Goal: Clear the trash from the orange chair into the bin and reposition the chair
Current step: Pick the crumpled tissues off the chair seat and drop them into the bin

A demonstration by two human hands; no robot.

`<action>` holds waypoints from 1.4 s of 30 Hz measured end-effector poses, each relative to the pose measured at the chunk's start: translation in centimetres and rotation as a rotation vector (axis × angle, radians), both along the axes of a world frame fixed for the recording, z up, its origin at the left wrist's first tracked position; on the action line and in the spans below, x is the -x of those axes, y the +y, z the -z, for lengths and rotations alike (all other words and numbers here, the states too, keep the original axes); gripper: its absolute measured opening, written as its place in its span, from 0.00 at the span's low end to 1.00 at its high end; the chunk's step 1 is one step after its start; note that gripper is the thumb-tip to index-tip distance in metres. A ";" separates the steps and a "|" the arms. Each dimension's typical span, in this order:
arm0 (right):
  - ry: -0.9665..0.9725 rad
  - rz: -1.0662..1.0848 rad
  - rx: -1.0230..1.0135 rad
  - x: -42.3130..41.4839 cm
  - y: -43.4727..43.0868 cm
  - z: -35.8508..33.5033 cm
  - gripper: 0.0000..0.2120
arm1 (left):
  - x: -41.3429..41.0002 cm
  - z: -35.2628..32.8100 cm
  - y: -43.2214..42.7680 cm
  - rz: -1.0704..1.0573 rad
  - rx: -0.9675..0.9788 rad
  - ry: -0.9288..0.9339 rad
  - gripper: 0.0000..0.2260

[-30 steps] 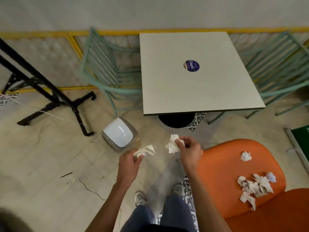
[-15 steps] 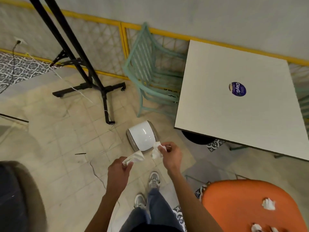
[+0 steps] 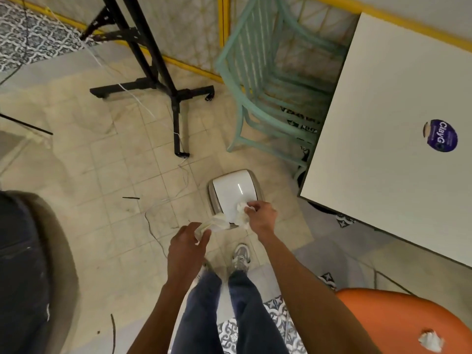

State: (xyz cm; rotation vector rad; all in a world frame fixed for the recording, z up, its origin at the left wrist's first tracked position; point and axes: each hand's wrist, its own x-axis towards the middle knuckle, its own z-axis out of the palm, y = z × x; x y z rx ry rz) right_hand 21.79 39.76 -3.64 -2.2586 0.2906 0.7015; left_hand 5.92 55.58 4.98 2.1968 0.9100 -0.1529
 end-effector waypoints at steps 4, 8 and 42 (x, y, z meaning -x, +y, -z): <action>0.008 -0.010 0.034 -0.8 1.2 2.4 0.09 | -1.2 0.8 0.2 0.008 0.019 0.003 0.12; 0.006 0.006 0.013 -1.5 2.2 3.6 0.08 | -2.3 1.7 0.2 0.047 0.014 0.003 0.11; -0.001 -0.533 -0.132 -1.7 -1.5 1.7 0.15 | -8.2 8.1 -4.5 -0.129 0.180 -0.064 0.10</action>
